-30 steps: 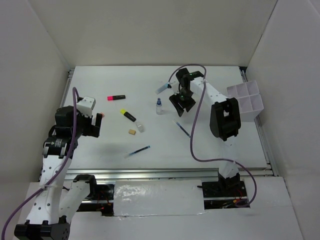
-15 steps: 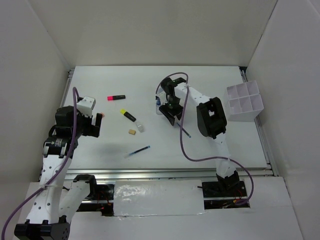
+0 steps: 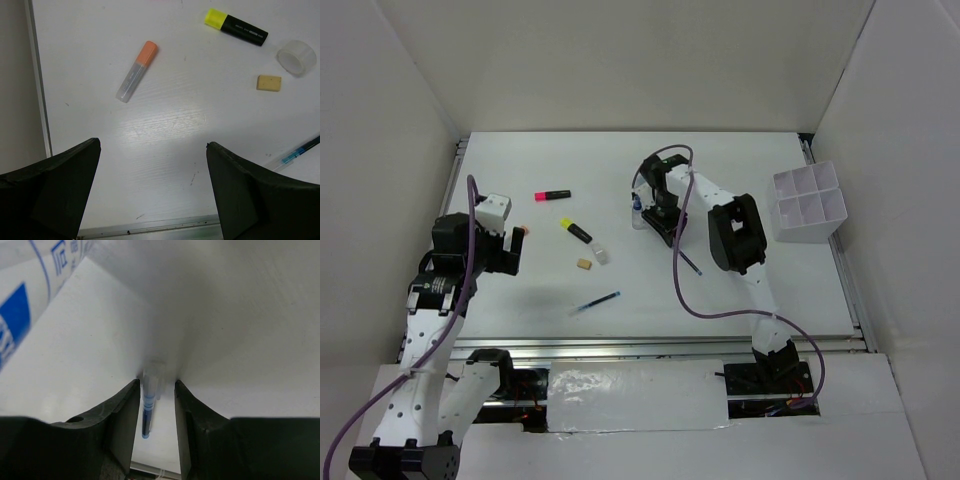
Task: Sort the stationery into containers
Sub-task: Grab a piece of stationery with the right arm
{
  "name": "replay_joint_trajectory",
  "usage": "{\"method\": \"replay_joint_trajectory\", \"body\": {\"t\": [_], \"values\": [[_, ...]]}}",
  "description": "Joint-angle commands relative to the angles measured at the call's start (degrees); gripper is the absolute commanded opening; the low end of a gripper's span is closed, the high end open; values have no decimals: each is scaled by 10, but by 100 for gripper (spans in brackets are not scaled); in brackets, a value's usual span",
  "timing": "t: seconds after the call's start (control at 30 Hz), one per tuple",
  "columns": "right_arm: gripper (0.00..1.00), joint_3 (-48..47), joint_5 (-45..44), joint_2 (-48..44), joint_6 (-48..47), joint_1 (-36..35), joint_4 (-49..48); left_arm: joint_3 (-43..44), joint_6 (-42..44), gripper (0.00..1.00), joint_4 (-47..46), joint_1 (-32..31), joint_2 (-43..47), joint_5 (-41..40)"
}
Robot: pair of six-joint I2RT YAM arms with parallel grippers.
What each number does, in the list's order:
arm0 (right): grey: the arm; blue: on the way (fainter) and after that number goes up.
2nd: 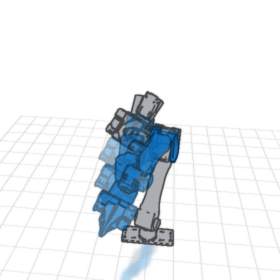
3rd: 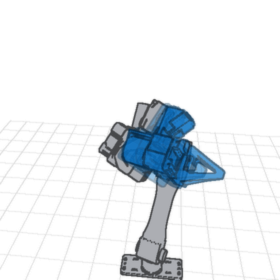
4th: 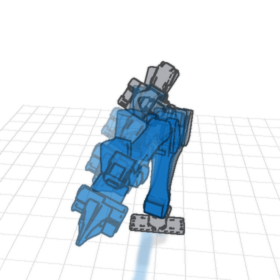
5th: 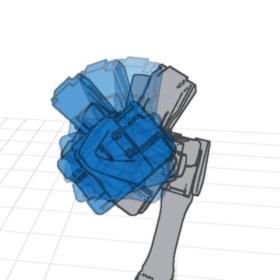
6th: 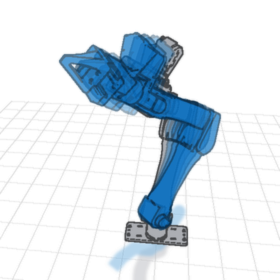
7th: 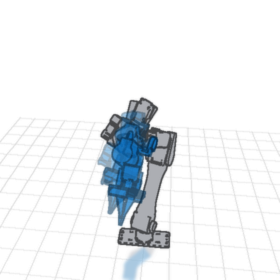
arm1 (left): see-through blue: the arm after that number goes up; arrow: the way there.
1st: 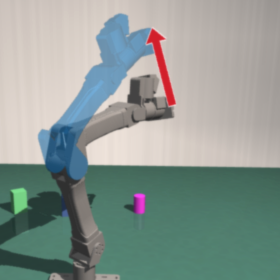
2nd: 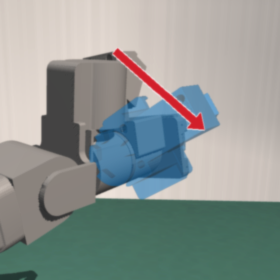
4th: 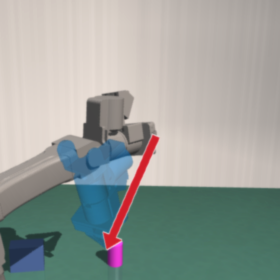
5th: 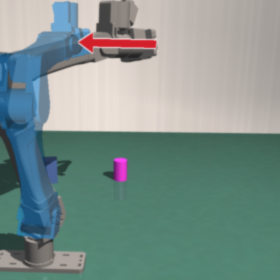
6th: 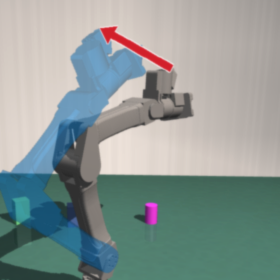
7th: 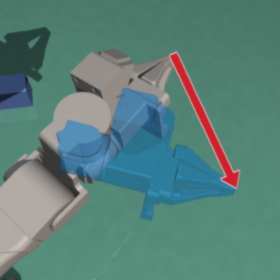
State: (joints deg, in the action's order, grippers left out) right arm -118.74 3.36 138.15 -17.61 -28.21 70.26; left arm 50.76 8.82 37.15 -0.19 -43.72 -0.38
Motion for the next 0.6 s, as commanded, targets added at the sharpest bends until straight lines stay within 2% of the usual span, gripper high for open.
{"method": "replay_joint_trajectory", "body": {"t": [0.0,0.13,0.27,0.5,0.57], "values": [[40,-27,-15,18,-1,-5,15,-4,-4,99,-23,0,0,-12],[39,-26,-19,24,0,-2,14,-6,-4,99,-24,-1,-1,-13],[32,-28,-22,33,3,4,13,-8,-2,99,-26,-1,-3,-12],[0,-40,16,27,3,26,26,-9,-4,99,-29,0,-8,-18],[0,-47,35,6,3,36,29,-5,-6,99,-24,-1,-12,-19]]}}
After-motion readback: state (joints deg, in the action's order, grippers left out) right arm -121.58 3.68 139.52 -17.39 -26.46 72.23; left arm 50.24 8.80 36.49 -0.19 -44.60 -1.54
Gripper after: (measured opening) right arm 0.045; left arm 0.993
